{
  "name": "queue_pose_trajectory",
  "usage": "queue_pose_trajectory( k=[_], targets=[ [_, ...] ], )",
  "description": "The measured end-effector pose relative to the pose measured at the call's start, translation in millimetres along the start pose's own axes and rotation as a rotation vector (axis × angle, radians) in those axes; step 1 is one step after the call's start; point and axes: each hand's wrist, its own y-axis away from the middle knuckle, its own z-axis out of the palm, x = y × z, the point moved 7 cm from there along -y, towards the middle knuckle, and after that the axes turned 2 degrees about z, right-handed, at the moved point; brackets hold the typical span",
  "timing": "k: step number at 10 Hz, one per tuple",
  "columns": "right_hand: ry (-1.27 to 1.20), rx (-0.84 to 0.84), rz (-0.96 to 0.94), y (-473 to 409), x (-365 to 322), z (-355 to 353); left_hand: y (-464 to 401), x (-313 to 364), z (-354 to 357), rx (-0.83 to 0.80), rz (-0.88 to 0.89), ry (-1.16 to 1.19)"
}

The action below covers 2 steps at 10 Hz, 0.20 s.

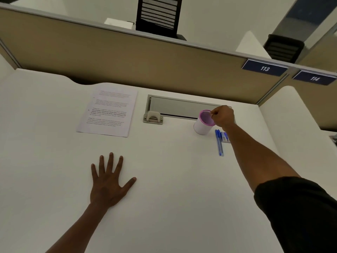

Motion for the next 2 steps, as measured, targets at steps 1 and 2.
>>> queue_pose_trajectory(
  k=[1, 2],
  targets=[
    [0.025, 0.014, -0.049, 0.8, -4.5, -0.8, -0.7, 1.0, -2.8, 0.004, 0.004, -0.003],
    [0.006, 0.036, -0.046, -1.8, -4.5, 0.4, -0.1, 1.6, -0.7, 0.030, 0.008, -0.001]
  ],
)
